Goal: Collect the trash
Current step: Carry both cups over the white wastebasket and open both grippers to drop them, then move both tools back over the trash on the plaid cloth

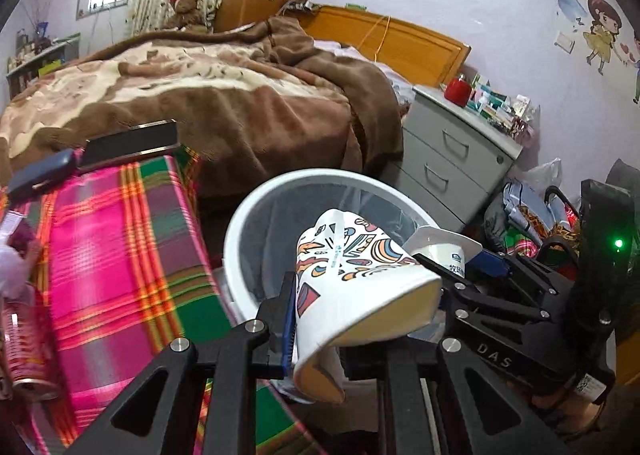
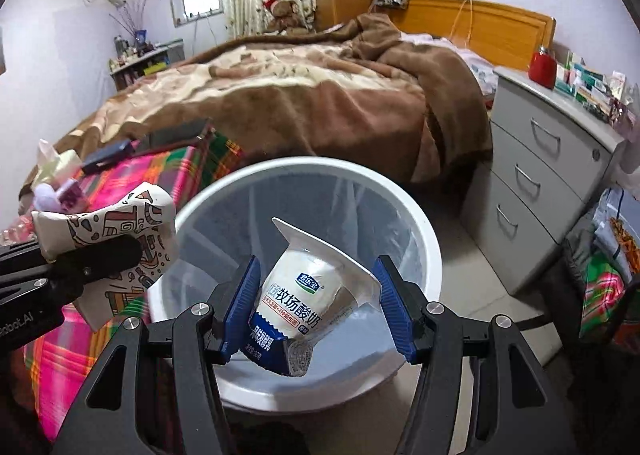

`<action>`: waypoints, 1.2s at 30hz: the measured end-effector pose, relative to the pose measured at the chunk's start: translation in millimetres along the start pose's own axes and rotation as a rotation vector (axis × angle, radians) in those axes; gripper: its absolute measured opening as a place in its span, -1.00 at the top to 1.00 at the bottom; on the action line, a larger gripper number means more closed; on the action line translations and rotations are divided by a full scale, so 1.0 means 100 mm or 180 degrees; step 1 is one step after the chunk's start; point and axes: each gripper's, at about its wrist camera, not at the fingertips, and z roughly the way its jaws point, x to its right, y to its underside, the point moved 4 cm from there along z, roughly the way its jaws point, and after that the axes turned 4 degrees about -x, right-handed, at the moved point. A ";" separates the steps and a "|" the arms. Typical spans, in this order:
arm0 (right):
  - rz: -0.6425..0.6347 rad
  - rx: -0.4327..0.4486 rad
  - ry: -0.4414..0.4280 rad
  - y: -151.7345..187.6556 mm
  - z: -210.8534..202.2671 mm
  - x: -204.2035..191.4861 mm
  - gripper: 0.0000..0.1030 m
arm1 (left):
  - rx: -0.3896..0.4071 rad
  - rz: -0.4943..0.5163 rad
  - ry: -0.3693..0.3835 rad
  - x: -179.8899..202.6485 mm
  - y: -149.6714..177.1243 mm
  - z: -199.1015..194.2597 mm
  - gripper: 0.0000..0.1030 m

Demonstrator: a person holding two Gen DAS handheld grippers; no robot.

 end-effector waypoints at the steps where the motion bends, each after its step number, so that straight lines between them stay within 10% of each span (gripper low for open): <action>1: 0.0006 -0.0025 0.0016 0.00 0.03 0.03 -0.17 | -0.0024 0.0012 0.0006 0.01 -0.01 0.04 0.66; 5: 0.0028 -0.0147 0.0004 0.02 0.11 0.08 -0.18 | -0.0090 -0.0019 0.0031 0.02 -0.04 0.19 0.58; 9: 0.0073 -0.0166 0.0053 0.03 0.12 0.14 -0.18 | -0.0061 -0.0089 0.0087 -0.01 -0.03 0.21 -0.07; 36: 0.0080 -0.0186 -0.0339 -0.07 -0.08 -0.14 -0.19 | 0.0445 -0.0359 -0.0127 -0.51 0.22 -0.84 -0.08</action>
